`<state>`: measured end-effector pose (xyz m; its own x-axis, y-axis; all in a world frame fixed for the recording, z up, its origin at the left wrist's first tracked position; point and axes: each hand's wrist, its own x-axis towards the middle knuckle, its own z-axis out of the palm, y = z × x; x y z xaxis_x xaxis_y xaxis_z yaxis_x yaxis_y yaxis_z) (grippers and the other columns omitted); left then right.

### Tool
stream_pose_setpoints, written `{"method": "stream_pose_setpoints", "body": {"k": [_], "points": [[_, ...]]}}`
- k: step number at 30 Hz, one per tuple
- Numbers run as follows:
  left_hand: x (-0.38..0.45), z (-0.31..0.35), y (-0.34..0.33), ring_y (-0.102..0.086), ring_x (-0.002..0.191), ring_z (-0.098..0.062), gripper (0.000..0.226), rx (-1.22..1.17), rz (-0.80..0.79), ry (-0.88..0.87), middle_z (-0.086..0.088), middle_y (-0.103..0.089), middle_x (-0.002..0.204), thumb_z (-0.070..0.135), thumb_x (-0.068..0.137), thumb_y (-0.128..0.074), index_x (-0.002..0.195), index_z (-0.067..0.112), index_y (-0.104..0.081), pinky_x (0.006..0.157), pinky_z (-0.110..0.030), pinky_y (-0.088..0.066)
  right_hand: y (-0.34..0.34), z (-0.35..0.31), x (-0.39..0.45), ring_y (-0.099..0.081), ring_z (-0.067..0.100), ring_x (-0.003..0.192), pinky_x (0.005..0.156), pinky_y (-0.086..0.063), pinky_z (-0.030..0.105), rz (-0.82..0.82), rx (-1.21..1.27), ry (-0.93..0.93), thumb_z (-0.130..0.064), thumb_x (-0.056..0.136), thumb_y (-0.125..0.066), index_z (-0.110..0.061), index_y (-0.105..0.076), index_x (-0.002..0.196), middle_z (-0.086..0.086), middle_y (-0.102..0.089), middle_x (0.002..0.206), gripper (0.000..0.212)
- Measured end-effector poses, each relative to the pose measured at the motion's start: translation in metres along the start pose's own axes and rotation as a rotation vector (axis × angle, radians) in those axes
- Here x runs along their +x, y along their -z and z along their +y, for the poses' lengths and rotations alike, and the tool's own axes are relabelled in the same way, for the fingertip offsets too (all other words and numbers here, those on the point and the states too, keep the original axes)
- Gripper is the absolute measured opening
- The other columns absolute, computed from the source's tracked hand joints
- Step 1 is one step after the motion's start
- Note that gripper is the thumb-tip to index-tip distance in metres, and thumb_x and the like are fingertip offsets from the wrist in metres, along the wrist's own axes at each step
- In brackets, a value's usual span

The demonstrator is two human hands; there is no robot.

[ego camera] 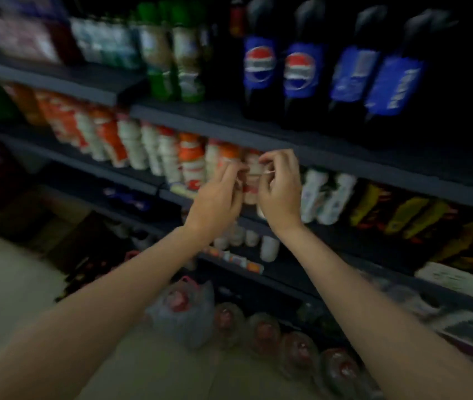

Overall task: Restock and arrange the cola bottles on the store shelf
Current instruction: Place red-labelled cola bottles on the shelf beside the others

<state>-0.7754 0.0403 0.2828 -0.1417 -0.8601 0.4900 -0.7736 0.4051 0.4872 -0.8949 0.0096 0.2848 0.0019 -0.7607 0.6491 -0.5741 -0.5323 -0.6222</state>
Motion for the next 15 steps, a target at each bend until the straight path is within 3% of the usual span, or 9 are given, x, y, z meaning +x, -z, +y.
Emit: {"method": "stream_pose_setpoints", "body": {"k": [3,7,11,15], "points": [[-0.047,-0.089,0.053,-0.058,0.092,-0.031,0.032,0.131,-0.055,0.241,-0.013,-0.053,0.115,0.009,0.089,-0.043,0.121,0.003,-0.046,0.071,-0.034,-0.047,-0.084,-0.032,-0.036,-0.049,0.031,0.104,0.086,-0.041,0.034,-0.306,-0.082,-0.044,-0.002,0.083,-0.046,0.000,-0.056,0.099,0.016,-0.049,0.110,0.020],[-0.095,-0.187,0.108,-0.054,0.108,-0.029,0.034,0.109,-0.129,0.684,-0.014,-0.054,0.121,0.009,0.089,-0.049,0.122,0.003,-0.044,0.082,-0.033,-0.041,-0.175,-0.055,-0.066,-0.040,0.029,0.115,0.095,-0.036,0.033,-0.641,-0.149,-0.121,-0.011,0.090,-0.050,-0.004,-0.056,0.106,0.013,-0.045,0.119,0.019],[-0.127,-0.272,0.137,-0.057,0.097,-0.028,0.029,0.060,-0.086,0.990,-0.016,-0.058,0.115,0.013,0.092,-0.047,0.120,0.004,-0.046,0.073,-0.032,-0.044,-0.253,-0.056,-0.079,-0.047,0.027,0.109,0.086,-0.038,0.031,-0.932,-0.214,-0.241,-0.021,0.094,-0.050,-0.008,-0.058,0.103,0.010,-0.050,0.115,0.018],[-0.143,-0.352,0.139,-0.050,0.075,-0.011,0.030,0.096,-0.061,1.106,-0.011,-0.059,0.112,0.013,0.093,-0.046,0.122,0.007,-0.047,0.061,-0.022,-0.040,-0.344,-0.040,-0.091,-0.057,0.027,0.101,0.081,-0.045,0.034,-1.118,-0.150,-0.333,-0.020,0.094,-0.050,-0.005,-0.060,0.099,0.011,-0.062,0.104,0.018]]}}
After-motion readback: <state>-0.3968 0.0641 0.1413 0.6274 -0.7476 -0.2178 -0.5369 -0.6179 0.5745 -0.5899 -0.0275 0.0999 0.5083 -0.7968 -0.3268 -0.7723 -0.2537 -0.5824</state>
